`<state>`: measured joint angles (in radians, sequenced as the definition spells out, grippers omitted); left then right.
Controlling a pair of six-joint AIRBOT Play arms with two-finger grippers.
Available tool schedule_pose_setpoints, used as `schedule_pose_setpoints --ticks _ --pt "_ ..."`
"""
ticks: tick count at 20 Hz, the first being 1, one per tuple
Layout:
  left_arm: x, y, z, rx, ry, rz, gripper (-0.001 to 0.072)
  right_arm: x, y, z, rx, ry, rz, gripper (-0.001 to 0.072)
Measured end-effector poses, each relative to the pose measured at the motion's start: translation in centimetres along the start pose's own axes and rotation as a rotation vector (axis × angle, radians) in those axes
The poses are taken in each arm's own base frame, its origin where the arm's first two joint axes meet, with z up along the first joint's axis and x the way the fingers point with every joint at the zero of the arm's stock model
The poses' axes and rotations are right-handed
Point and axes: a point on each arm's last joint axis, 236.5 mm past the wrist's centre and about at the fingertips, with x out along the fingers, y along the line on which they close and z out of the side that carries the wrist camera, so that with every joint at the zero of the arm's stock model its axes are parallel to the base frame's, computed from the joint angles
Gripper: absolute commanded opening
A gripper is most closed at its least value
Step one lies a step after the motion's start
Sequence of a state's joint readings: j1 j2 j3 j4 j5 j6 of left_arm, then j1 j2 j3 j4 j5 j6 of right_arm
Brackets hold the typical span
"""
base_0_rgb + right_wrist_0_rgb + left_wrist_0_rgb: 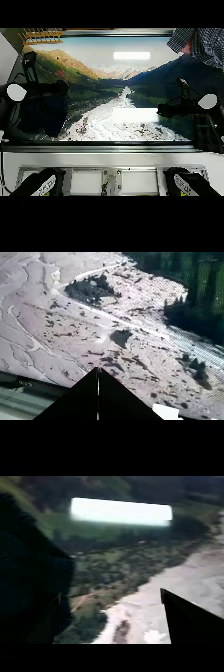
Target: Fold the clothes and pants, and hang the long-sleeved shirts on hangers.
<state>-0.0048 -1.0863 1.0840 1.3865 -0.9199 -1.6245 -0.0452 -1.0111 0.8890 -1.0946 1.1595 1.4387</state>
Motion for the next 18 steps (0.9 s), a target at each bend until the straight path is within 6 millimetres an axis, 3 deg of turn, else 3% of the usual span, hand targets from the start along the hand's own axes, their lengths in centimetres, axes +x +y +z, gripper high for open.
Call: schedule_pose_setpoints --ticks 2,5,8,9,10,11,13,15,17,18 --pt "2.2 4.3 -1.0 -0.047 0.066 0.106 0.0679 0.0 0.0 0.0 0.000 0.000 0.000 0.0049" --pt "5.8 9.4 -4.1 -0.149 0.185 0.210 0.0680 0.0 0.0 0.0 0.000 0.000 0.000 0.0049" --pt "8.9 11.3 -6.5 -0.227 0.263 0.237 0.0678 0.0 0.0 0.0 0.000 0.000 0.000 0.0049" --pt "9.8 11.3 -6.9 -0.251 0.271 0.229 0.0534 0.0 0.0 0.0 0.000 0.000 0.000 0.0049" --pt "10.6 11.1 -7.1 -0.276 0.274 0.218 0.0214 0.0 0.0 0.0 0.000 0.000 0.000 0.0049" --pt "11.3 10.8 -7.2 -0.293 0.271 0.204 0.0010 0.0 0.0 0.0 0.000 0.000 0.000 0.0049" --pt "12.2 9.7 -6.5 -0.318 0.250 0.171 0.0008 0.0 0.0 0.0 0.000 0.000 0.000 0.0049" --pt "12.5 6.8 -4.5 -0.292 0.214 0.111 0.0008 0.0 0.0 0.0 0.000 0.000 0.000 0.0049" --pt "12.1 1.5 -1.8 -0.188 0.172 0.014 0.0007 0.0 0.0 0.0 0.000 0.000 0.000 0.0049" --pt "11.6 -2.2 -0.7 -0.114 0.156 -0.048 0.0008 0.0 0.0 0.0 0.000 0.000 0.000 0.0049"
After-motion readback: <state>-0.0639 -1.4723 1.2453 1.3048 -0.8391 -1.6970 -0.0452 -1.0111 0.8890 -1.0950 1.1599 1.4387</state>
